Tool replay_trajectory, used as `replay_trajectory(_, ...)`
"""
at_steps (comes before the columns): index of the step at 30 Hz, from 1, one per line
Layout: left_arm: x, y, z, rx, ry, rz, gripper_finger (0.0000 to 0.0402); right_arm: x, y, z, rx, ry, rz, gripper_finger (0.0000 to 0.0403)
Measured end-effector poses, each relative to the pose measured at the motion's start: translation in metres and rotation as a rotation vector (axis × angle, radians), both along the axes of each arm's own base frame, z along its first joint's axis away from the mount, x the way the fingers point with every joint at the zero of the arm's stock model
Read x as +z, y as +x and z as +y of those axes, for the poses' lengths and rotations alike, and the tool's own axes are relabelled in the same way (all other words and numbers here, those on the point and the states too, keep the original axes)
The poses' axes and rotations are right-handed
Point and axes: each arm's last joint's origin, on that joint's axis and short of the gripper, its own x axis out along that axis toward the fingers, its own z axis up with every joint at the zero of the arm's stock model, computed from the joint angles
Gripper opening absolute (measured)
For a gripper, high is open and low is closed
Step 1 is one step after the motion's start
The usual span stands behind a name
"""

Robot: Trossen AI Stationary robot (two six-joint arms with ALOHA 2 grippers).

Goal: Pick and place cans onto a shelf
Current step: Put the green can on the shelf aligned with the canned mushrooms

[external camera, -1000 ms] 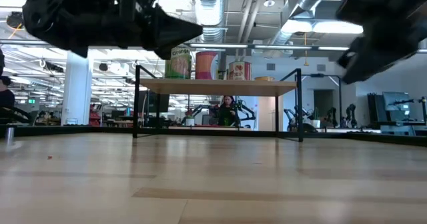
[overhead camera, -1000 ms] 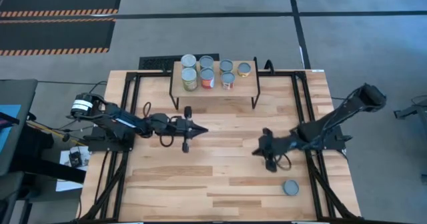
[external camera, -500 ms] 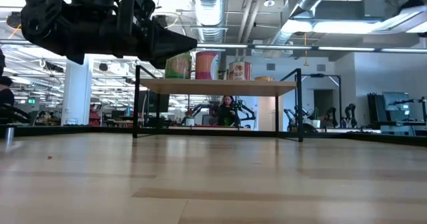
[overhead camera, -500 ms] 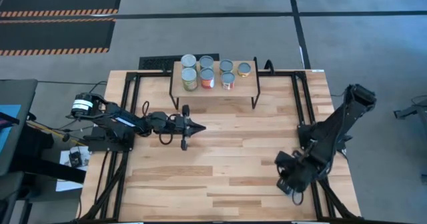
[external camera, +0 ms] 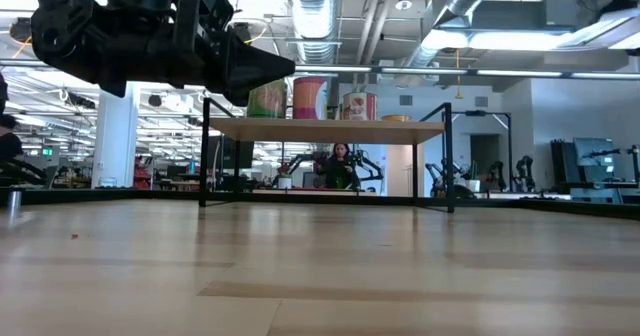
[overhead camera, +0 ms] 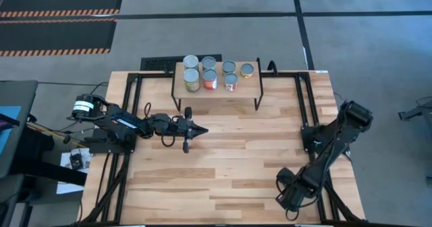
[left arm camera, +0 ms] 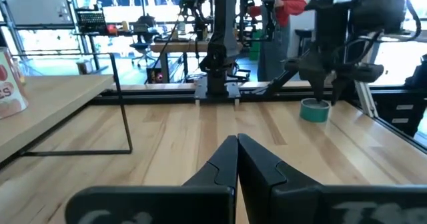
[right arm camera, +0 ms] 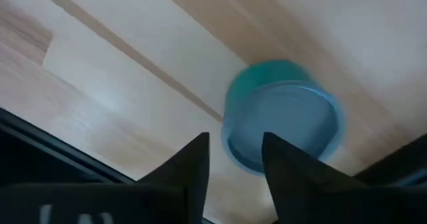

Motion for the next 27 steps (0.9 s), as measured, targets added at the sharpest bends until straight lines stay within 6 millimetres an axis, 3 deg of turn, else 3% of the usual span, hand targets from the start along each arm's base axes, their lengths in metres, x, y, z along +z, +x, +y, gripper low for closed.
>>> replay_trajectory(6,0.000,0.000,0.000,0.000,0.000,0.000,0.0000,-0.019,0.006,0.007,-0.015,-0.020,0.034,0.0162)
replay_trajectory(12,0.000,0.000,0.000,0.000,-0.001,0.000,0.0000,-0.027,0.014,0.003,0.055,-0.031,0.055,0.0106)
replay_trajectory(20,0.002,0.000,0.003,0.010,-0.025,-0.016,0.0000,-0.006,0.044,-0.018,0.267,-0.144,-0.013,0.0012)
replay_trajectory(27,0.004,0.000,0.013,0.032,-0.099,-0.043,0.0000,0.014,0.086,-0.052,0.480,-0.240,-0.151,0.0027)
